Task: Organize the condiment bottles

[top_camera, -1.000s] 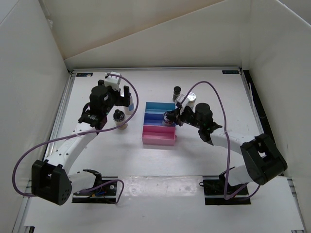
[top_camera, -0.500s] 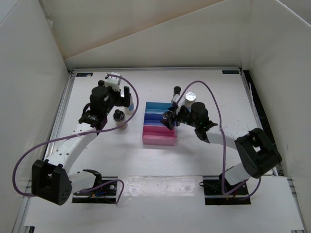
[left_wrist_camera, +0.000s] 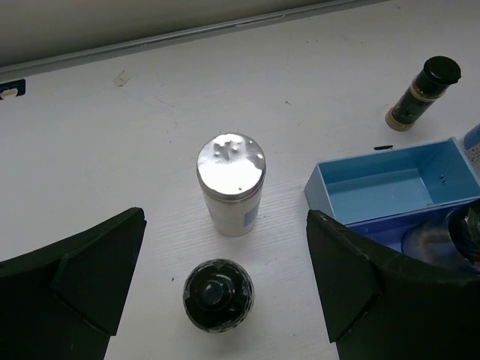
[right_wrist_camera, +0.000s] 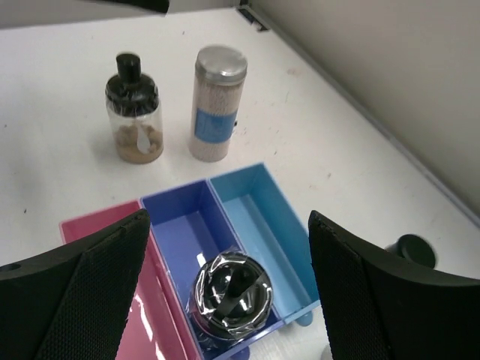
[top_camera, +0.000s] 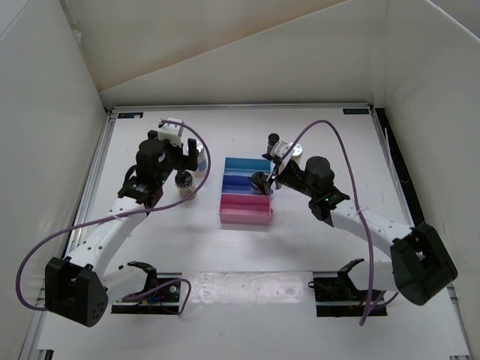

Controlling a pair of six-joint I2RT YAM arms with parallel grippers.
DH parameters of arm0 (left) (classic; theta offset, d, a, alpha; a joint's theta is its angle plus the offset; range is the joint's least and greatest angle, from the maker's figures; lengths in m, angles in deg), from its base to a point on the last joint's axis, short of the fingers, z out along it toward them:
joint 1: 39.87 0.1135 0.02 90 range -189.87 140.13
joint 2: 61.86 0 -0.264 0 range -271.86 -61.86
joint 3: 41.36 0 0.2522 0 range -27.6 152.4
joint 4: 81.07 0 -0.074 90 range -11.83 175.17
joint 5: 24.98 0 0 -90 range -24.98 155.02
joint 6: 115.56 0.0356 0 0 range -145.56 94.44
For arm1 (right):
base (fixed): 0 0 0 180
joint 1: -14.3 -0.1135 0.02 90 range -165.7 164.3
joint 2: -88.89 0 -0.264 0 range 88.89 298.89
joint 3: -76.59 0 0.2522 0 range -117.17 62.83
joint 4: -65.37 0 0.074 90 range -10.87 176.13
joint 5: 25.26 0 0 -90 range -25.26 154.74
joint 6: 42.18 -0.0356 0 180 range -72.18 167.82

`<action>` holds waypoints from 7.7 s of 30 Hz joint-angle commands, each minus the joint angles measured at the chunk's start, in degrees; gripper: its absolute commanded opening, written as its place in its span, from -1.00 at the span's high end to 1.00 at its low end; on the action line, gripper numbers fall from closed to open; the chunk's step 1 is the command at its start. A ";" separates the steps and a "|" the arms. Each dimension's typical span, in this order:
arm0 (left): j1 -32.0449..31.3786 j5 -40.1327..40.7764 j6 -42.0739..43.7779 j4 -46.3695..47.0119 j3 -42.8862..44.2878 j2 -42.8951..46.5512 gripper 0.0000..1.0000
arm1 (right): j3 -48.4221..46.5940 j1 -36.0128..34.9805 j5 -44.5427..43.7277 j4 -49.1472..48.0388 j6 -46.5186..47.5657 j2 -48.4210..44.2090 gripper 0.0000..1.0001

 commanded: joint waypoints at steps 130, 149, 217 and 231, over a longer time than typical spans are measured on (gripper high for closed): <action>-23.91 7.12 -2.99 24.68 -3.73 -8.65 0.98 | 10.36 9.82 -0.12 2.53 -4.05 -18.50 -0.70; -25.05 5.98 -3.00 28.98 -6.45 -13.05 0.98 | 11.06 11.32 0.76 1.38 -4.93 -18.15 -0.70; -28.13 11.78 0.08 25.46 -9.61 -12.00 0.98 | 12.47 11.85 1.55 -1.52 -6.87 -15.33 -0.70; -27.25 11.96 -5.11 38.47 -17.44 -14.28 0.98 | 12.73 11.85 1.47 -1.60 -6.87 -15.16 -0.70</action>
